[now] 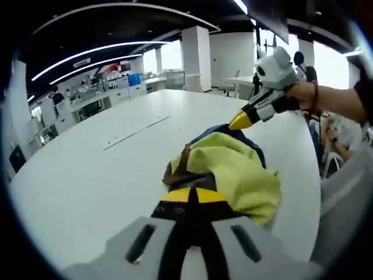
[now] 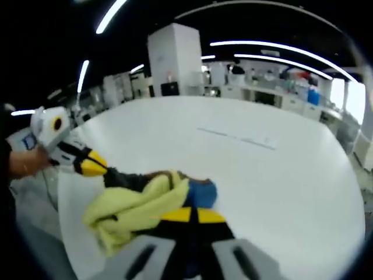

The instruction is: Fold the garment on the visible template until the final outline fits inside the template.

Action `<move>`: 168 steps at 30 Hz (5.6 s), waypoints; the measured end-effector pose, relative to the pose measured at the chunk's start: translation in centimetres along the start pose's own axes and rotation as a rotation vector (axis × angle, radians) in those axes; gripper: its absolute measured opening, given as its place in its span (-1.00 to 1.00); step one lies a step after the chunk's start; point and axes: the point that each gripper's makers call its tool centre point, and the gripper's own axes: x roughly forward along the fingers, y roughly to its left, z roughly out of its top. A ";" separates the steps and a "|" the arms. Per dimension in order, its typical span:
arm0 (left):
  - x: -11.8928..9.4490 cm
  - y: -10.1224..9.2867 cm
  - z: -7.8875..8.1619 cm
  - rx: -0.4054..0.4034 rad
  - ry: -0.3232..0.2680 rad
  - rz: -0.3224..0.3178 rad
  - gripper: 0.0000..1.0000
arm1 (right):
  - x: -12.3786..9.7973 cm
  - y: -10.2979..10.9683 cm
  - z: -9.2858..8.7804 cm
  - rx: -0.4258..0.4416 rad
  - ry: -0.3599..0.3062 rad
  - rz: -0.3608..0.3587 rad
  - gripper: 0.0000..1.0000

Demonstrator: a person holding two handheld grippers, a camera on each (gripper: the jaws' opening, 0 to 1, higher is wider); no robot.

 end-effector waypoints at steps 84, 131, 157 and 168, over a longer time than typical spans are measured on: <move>5.3 21.0 -0.6 -0.321 0.033 0.307 0.32 | 8.5 -9.9 4.9 0.252 -0.023 -0.191 0.34; -1.7 9.0 -4.9 -0.225 -0.032 0.112 0.23 | 1.2 -3.2 -3.6 0.230 -0.010 0.007 0.00; 0.2 7.3 -7.0 -0.327 0.009 0.063 -0.98 | 3.2 -3.9 -6.6 0.120 0.026 -0.096 -1.00; -0.6 8.6 -6.1 -0.389 -0.040 0.093 -1.00 | 2.1 -3.7 -5.6 0.120 0.001 -0.093 -1.00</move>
